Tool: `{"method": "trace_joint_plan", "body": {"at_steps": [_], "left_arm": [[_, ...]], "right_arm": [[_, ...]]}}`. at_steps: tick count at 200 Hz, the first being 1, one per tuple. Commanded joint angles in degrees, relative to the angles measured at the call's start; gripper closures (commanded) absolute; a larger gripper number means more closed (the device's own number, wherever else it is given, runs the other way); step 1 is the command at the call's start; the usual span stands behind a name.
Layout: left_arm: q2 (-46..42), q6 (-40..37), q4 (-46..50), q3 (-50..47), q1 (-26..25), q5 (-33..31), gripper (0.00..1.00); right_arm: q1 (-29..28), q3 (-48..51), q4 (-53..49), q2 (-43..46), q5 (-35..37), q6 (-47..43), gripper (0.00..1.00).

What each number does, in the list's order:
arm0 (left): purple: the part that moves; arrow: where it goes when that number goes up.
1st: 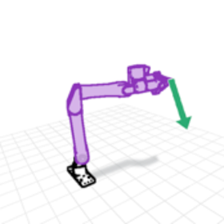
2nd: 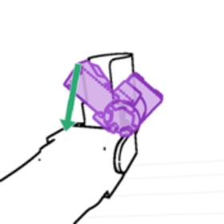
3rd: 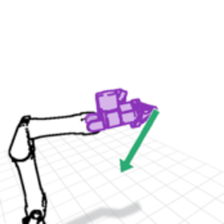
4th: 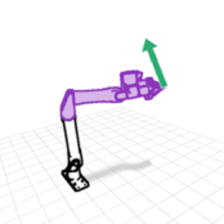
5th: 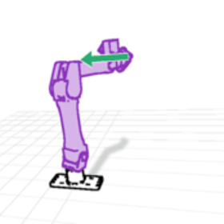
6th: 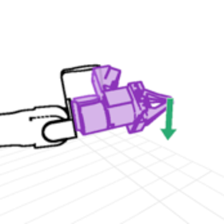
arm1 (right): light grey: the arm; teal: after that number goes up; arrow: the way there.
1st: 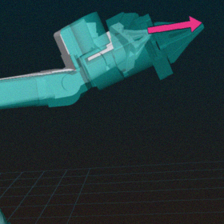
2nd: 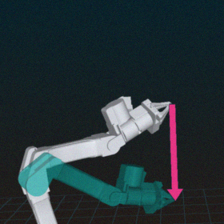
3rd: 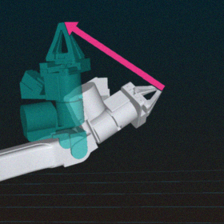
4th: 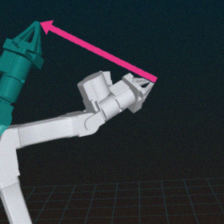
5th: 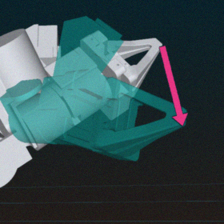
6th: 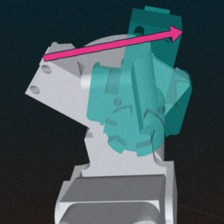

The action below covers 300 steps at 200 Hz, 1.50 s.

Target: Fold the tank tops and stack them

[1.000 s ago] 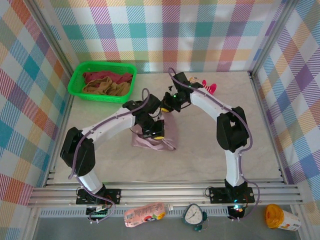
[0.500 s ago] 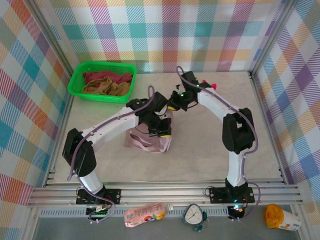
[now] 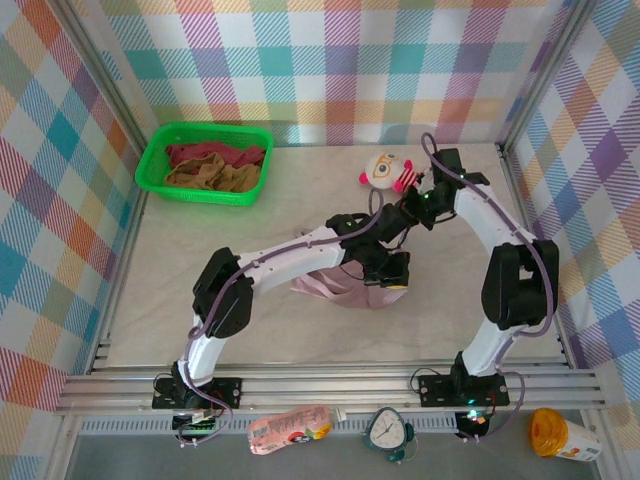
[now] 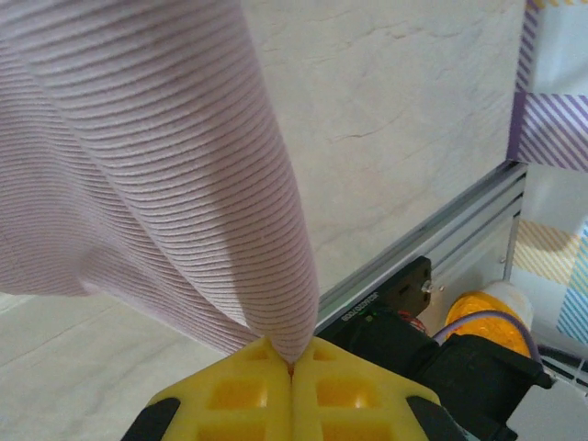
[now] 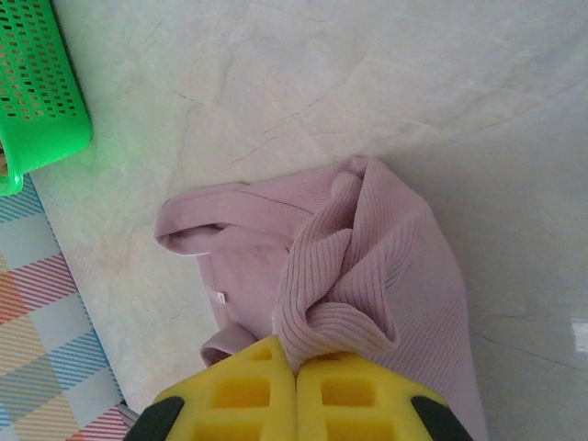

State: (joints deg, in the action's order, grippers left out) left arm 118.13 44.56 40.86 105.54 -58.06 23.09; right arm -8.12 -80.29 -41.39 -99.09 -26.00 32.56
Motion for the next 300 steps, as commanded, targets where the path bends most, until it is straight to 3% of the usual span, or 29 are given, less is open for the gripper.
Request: {"method": "trace_joint_plan", "body": {"at_steps": [1,40,105,195,247,300], "left_arm": [[-1.14,1.27,-0.10,1.68,-0.08,0.25,1.00],[-8.24,-0.09,1.48,-5.17,3.52,1.12,1.00],[-19.56,-3.01,4.78,-19.43,10.54,2.25,1.00],[-26.73,-7.42,4.94,-37.36,20.62,0.66,1.00],[-27.89,-7.93,3.83,-43.35,23.90,-2.15,0.93],[-27.05,-6.63,4.67,-45.55,26.91,-10.92,0.80]], "right_arm": [[0.04,0.43,-0.63,2.30,-1.40,-0.88,0.95],[-2.86,0.41,4.53,2.16,-2.88,7.61,0.95],[-15.27,-6.91,7.85,-4.34,1.02,19.03,0.94],[-23.87,-21.62,6.04,-20.10,5.51,18.49,0.93],[-27.26,-25.30,7.78,-26.11,3.69,18.07,0.90],[-28.27,-26.71,13.31,-29.72,3.62,18.19,0.75]]}}
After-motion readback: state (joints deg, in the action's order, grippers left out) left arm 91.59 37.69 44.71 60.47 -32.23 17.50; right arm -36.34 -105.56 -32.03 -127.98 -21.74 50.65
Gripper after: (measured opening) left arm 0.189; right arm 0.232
